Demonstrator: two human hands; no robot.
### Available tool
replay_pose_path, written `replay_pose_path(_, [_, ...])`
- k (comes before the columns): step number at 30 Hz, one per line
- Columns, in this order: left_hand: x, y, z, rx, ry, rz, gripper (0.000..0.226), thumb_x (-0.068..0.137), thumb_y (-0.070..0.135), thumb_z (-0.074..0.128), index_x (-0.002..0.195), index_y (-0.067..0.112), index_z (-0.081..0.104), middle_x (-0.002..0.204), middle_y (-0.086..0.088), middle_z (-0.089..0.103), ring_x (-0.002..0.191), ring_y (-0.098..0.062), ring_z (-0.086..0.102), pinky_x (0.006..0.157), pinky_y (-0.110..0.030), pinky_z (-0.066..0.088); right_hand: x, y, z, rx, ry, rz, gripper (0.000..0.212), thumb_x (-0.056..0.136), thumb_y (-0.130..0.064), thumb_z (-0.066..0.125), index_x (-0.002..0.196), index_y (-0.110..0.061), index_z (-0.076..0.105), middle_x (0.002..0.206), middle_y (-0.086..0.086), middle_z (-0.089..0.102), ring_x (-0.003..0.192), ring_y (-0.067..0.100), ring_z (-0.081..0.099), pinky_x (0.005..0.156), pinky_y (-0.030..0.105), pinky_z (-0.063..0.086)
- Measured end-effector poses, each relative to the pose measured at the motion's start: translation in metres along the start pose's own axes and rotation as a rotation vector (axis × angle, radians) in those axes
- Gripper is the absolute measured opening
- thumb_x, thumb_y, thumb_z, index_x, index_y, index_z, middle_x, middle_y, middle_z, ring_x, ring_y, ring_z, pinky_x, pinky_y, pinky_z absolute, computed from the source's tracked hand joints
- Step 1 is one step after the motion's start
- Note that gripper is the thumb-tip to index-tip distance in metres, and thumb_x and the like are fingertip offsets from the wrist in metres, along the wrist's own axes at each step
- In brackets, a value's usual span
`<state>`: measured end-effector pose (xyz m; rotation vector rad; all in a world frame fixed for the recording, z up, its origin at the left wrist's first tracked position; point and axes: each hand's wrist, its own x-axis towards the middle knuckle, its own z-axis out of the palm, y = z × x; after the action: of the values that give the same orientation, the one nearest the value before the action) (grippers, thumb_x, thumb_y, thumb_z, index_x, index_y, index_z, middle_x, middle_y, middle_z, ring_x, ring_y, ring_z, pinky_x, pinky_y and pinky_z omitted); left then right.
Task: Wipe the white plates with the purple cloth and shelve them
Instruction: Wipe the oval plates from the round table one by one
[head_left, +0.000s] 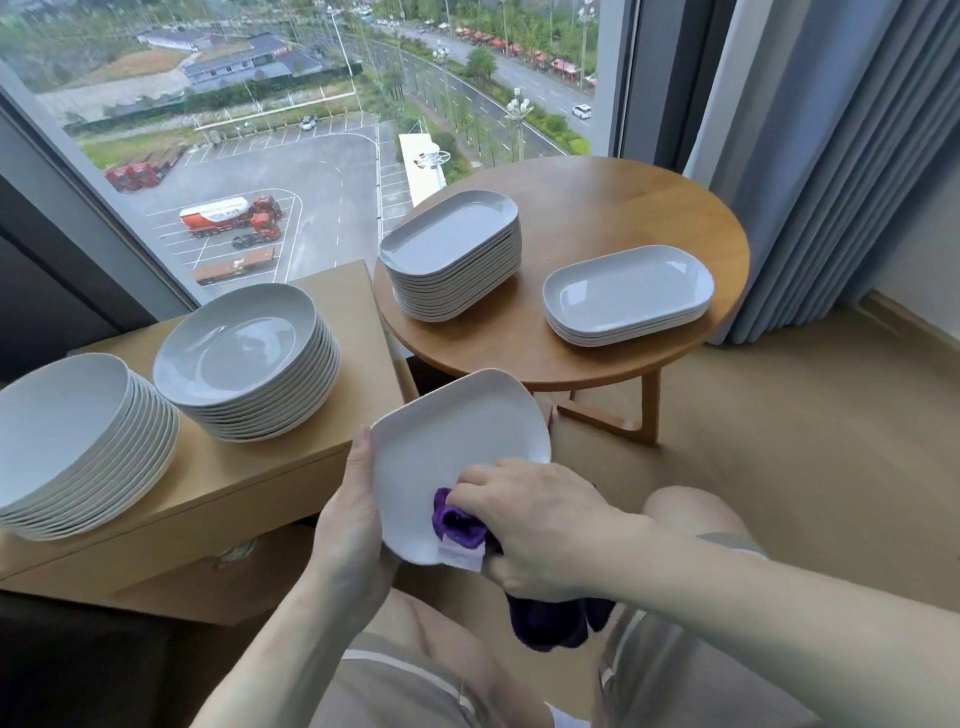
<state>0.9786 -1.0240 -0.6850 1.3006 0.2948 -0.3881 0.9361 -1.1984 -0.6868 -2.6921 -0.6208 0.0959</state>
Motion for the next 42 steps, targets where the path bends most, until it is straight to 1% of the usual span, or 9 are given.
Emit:
replay_pose_path(5, [-0.01,0.005,-0.004,-0.017,-0.028,0.061,0.053,0.103,0.057,0.039,0.122,0.02,0.071,0.114,-0.007,0.079,0.098,-0.022,0.077,0.075,-0.034,0.064,0.005,0.041,-0.011,-0.038,0.004,0.181,0.014,0.087,-0.031,0.059,0.094,-0.026,0.048,0.096,-0.01,0.05,0.092,0.023,0.055,0.073,0.037,0.049])
replay_pose_path(10, [-0.018,-0.006,0.005,-0.03,0.012,0.031,0.06,0.094,0.063,0.045,0.129,0.021,0.069,0.122,-0.007,0.076,0.107,-0.025,0.074,0.081,-0.037,0.057,0.007,0.066,-0.024,-0.003,0.095,0.319,0.013,0.085,-0.028,0.057,0.088,-0.027,0.044,0.093,-0.008,0.044,0.087,0.022,0.049,0.068,0.037,0.045])
replay_pose_path(13, [-0.017,-0.004,0.008,-0.053,0.04,-0.002,0.058,0.103,0.06,0.035,0.132,0.022,0.067,0.126,-0.005,0.075,0.116,-0.027,0.071,0.1,-0.045,0.053,0.007,0.077,-0.034,0.075,0.236,0.378,0.02,0.087,-0.026,0.058,0.082,-0.031,0.039,0.091,-0.008,0.042,0.082,0.019,0.047,0.059,0.031,0.035])
replay_pose_path(19, [0.01,0.014,0.019,-0.012,0.137,0.045,0.058,0.109,0.057,0.027,0.134,0.02,0.065,0.125,-0.007,0.075,0.116,-0.029,0.071,0.105,-0.05,0.051,0.002,0.1,-0.049,0.204,0.481,0.471,0.017,0.086,-0.025,0.064,0.084,-0.028,0.047,0.089,-0.008,0.047,0.078,0.02,0.052,0.062,0.036,0.045])
replay_pose_path(22, [0.033,0.037,0.041,-0.042,0.199,0.103,0.049,0.11,0.052,0.036,0.13,0.018,0.065,0.118,-0.005,0.078,0.108,-0.027,0.073,0.094,-0.047,0.058,0.0,0.11,-0.055,0.241,0.536,0.494,0.025,0.086,-0.025,0.065,0.077,-0.029,0.042,0.085,-0.009,0.046,0.074,0.02,0.052,0.061,0.037,0.044])
replay_pose_path(25, [0.059,0.065,0.065,-0.041,0.201,0.13,0.042,0.11,0.047,0.04,0.124,0.017,0.065,0.114,-0.005,0.078,0.106,-0.027,0.073,0.097,-0.047,0.057,-0.002,0.12,-0.06,0.301,0.596,0.531,0.022,0.086,-0.024,0.065,0.078,-0.024,0.045,0.086,-0.007,0.048,0.072,0.018,0.053,0.064,0.04,0.048])
replay_pose_path(29, [0.094,0.098,0.092,-0.006,0.191,0.126,0.033,0.111,0.043,0.041,0.104,0.018,0.06,0.102,-0.006,0.072,0.091,-0.025,0.071,0.08,-0.044,0.061,-0.003,0.128,-0.066,0.339,0.651,0.576,0.02,0.086,-0.022,0.064,0.078,-0.024,0.045,0.087,-0.007,0.048,0.07,0.015,0.053,0.063,0.038,0.047])
replay_pose_path(36, [0.179,0.136,0.107,0.112,0.248,0.153,0.038,0.106,0.034,0.053,0.132,0.006,0.058,0.118,-0.015,0.071,0.099,-0.031,0.073,0.058,-0.04,0.063,-0.007,0.134,-0.068,0.357,0.602,0.588,0.02,0.087,-0.026,0.062,0.079,-0.027,0.043,0.09,-0.007,0.049,0.072,0.015,0.054,0.062,0.032,0.046])
replay_pose_path(42, [0.21,0.154,0.108,0.08,0.322,0.171,0.031,0.103,0.025,0.057,0.129,0.006,0.059,0.116,-0.017,0.07,0.093,-0.032,0.072,0.056,-0.039,0.064,-0.005,0.137,-0.064,0.372,0.544,0.51,0.025,0.084,-0.027,0.059,0.075,-0.031,0.036,0.086,-0.007,0.046,0.07,0.014,0.05,0.061,0.028,0.04])
